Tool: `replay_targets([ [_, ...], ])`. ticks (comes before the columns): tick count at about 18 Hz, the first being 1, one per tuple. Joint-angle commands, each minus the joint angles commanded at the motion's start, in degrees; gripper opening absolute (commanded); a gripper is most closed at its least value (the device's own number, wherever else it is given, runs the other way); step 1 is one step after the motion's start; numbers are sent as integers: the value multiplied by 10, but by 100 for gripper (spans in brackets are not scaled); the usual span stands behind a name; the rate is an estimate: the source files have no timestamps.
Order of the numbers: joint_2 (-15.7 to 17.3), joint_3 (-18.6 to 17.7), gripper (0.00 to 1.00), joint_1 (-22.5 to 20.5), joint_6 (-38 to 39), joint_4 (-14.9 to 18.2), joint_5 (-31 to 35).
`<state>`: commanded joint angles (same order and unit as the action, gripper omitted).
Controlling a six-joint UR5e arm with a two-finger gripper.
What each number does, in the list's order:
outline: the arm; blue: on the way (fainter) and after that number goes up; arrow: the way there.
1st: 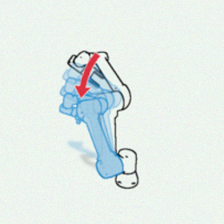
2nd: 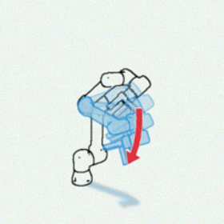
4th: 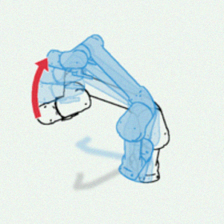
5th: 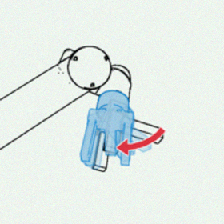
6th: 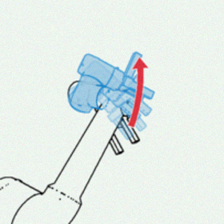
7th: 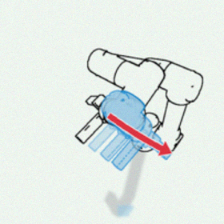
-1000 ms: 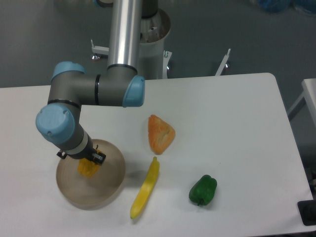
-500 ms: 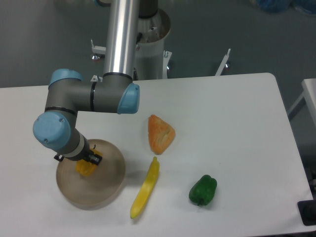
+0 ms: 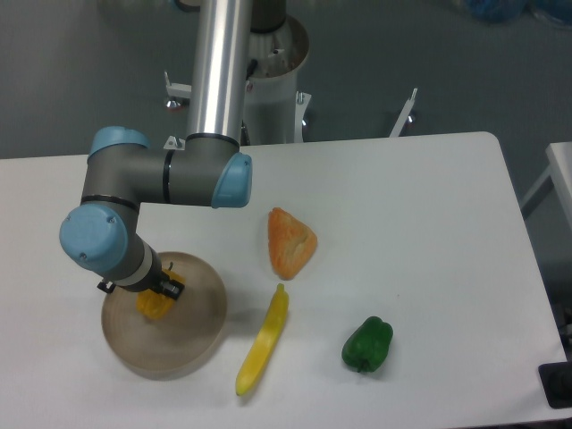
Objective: Place the yellow pepper on the plate
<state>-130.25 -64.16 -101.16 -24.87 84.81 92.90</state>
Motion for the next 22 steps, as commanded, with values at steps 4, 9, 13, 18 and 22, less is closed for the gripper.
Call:
replay_targets([
  [4, -1, 0, 49, 0, -4, 0, 0],
  [9, 0, 3, 76, 0, -8, -2, -1],
  [13, 12, 6, 98, -5, -13, -10, 4],
  [18, 39, 11, 98, -66, -90, -11, 7],
  [22, 40, 25, 98, -115, -157, -17, 8],
])
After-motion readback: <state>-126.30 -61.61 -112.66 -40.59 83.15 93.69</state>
